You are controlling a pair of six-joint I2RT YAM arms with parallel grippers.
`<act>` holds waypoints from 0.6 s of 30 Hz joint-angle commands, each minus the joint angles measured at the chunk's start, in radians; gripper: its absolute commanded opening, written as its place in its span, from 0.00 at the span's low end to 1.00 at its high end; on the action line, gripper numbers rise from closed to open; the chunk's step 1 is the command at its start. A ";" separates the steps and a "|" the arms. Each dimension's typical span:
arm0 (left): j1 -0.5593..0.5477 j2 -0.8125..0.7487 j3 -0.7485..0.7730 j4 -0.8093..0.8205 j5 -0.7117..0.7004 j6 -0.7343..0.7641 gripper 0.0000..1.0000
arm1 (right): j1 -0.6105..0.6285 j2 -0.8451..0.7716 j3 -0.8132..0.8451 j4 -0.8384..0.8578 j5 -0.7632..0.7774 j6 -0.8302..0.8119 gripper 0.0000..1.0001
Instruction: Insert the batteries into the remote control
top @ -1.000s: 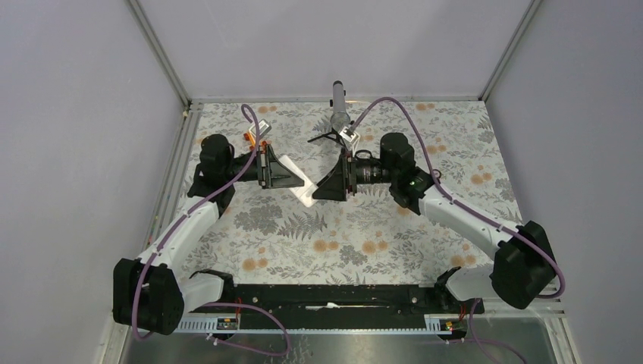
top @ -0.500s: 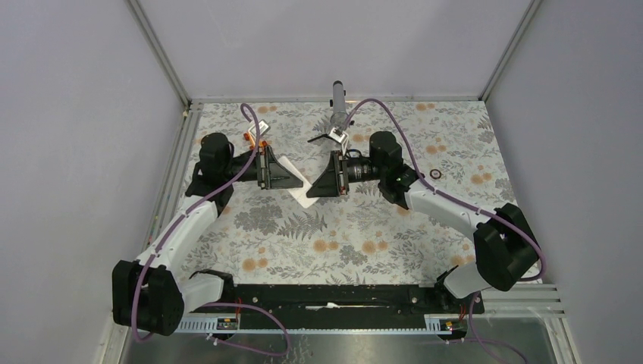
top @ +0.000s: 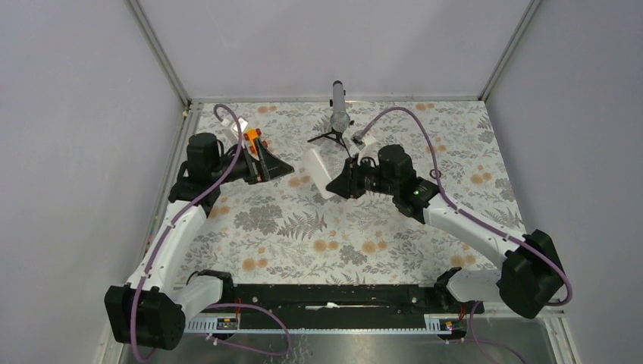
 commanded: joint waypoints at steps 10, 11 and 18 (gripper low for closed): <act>0.063 -0.109 0.016 -0.150 -0.520 0.078 0.99 | -0.074 -0.157 -0.216 -0.440 0.951 -0.026 0.00; 0.063 -0.104 0.023 -0.149 -0.516 0.076 0.99 | -0.076 -0.123 -0.202 -0.470 0.995 -0.009 0.00; 0.063 -0.111 0.042 -0.142 -0.525 0.061 0.99 | -0.078 0.087 -0.110 -0.560 1.198 -0.076 0.00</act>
